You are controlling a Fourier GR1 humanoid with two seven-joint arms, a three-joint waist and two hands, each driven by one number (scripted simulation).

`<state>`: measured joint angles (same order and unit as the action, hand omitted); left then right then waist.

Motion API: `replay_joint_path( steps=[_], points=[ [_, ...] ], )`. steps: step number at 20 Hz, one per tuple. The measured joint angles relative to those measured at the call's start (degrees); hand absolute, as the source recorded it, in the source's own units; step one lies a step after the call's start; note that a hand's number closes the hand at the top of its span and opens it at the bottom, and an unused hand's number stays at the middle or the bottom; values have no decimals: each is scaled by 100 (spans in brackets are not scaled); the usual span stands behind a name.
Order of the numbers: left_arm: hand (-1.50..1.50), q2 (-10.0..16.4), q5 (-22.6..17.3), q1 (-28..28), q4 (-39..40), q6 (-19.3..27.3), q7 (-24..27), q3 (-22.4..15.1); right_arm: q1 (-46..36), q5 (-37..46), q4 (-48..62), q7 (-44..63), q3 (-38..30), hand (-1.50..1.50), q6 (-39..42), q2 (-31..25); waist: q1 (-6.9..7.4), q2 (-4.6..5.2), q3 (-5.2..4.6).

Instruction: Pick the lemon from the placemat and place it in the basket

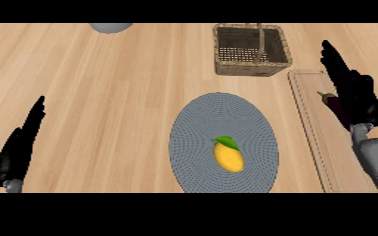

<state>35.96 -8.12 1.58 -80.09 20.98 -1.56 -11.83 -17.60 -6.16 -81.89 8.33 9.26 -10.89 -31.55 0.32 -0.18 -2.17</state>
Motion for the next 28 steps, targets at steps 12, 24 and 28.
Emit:
replay_joint_path(
  steps=[12,24,28],
  points=[
    [0,-621,-444,-1016,-867,-1003,549,-559,-273,-1861,-895,-1811,1587,-150,3076,1794,127,64,245],
    [0,-739,-595,-1162,-954,-1403,471,-410,24,-312,-2117,-1762,992,-150,2714,684,-99,-9,214],
    [0,-738,-613,-1179,-881,-1496,519,-361,-522,28,-2112,-1391,645,-150,3199,-218,-58,4,207]
  ],
)
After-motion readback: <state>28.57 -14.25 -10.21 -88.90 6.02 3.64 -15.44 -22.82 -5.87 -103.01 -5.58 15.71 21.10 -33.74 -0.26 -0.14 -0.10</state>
